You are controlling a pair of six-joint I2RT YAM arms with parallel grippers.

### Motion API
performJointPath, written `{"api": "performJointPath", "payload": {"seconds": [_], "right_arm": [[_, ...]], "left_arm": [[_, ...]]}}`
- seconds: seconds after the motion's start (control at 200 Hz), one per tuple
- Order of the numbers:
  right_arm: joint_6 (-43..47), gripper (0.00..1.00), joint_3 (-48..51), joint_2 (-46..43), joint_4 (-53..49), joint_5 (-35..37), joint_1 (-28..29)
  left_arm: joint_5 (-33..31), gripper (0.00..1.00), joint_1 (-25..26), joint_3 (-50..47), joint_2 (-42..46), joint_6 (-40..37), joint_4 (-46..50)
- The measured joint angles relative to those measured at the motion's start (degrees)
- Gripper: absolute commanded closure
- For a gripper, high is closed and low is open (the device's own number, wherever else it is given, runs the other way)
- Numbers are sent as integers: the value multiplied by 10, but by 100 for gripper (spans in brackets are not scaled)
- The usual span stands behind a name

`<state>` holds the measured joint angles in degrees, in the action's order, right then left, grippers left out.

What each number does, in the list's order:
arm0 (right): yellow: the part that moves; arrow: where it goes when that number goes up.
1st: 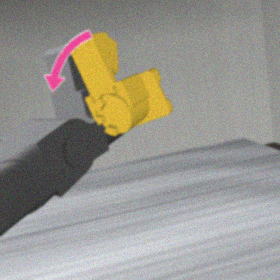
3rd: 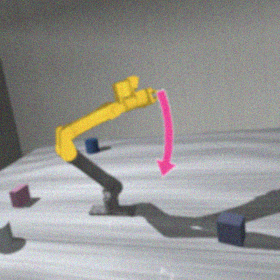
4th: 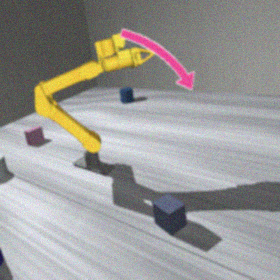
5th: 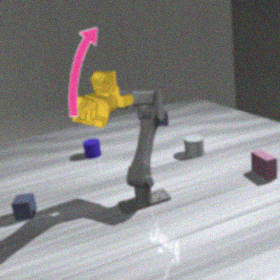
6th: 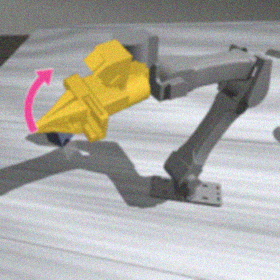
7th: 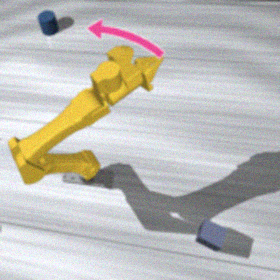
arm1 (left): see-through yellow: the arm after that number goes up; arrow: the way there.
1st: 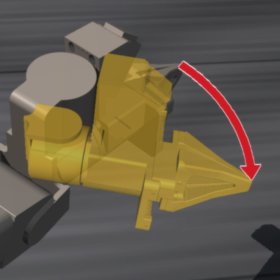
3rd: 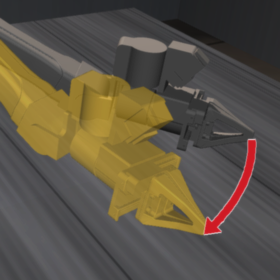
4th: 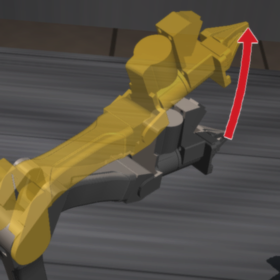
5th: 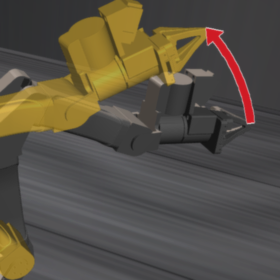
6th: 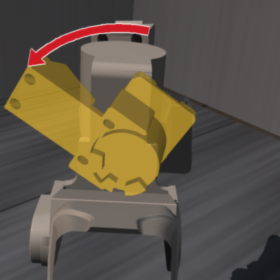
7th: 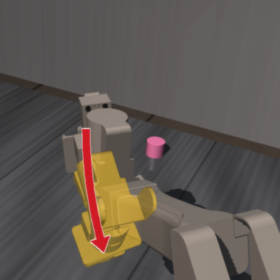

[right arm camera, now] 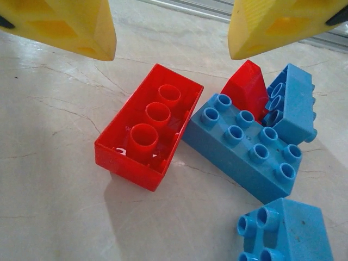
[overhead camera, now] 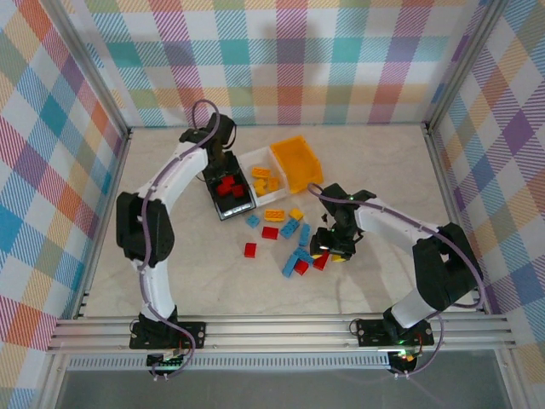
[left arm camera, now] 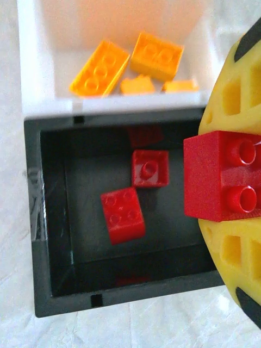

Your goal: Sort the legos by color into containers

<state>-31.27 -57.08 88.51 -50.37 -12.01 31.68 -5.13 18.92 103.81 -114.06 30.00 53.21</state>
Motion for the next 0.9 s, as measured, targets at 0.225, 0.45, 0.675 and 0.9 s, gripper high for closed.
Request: {"api": "performJointPath", "payload": {"seconds": [0.225, 0.45, 0.675, 0.9], "right_arm": [[0, 41, 0, 1, 9, 0, 0], [4, 42, -9, 45, 17, 3, 0], [5, 43, -12, 83, 31, 7, -3], [6, 47, -21, 96, 28, -4, -12]], "left_arm": [[-10, 66, -9, 52, -76, -14, 26], [-5, 42, -9, 73, -96, -12, 28], [13, 31, -8, 46, -68, -9, 19], [30, 26, 6, -53, 62, -9, -3]]}}
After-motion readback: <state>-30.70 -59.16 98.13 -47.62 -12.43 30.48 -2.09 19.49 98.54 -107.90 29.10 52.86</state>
